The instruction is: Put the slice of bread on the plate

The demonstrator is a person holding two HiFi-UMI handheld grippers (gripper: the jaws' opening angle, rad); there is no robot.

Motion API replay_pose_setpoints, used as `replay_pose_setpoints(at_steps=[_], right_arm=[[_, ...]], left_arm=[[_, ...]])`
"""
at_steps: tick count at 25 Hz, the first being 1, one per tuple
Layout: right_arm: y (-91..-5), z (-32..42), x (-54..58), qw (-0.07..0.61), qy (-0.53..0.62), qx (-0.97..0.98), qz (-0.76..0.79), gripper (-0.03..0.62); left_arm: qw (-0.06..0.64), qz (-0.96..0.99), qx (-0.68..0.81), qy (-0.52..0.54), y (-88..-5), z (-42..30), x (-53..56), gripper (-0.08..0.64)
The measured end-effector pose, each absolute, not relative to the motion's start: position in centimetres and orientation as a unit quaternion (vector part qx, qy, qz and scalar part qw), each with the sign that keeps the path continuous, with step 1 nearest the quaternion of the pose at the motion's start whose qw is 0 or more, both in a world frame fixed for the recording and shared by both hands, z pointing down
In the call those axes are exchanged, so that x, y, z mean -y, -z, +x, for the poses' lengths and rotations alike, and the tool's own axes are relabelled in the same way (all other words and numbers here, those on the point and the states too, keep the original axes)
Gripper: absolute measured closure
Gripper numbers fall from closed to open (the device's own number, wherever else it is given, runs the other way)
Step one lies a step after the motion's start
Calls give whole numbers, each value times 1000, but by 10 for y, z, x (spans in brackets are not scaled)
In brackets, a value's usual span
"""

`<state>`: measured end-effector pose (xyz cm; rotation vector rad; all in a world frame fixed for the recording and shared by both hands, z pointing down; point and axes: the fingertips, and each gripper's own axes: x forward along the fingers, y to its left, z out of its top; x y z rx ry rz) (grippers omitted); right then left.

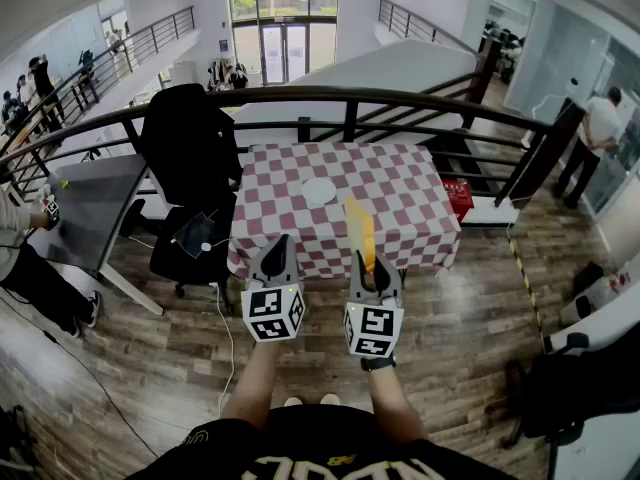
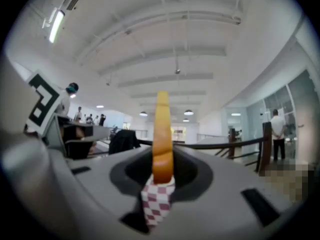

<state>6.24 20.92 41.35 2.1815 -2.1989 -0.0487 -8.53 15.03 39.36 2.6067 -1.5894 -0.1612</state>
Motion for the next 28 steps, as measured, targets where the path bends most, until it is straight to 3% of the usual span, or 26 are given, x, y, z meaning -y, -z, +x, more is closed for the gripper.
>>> replay_pose_setpoints(at_steps=[19, 28], right_arm=[[-454, 94, -211, 11, -31, 723, 690, 494], [-475, 90, -169, 34, -30, 733, 678, 494]], left_arm=[[42, 850, 524, 11, -432, -41, -163, 541], [61, 848, 526, 13, -459, -31, -113, 541]])
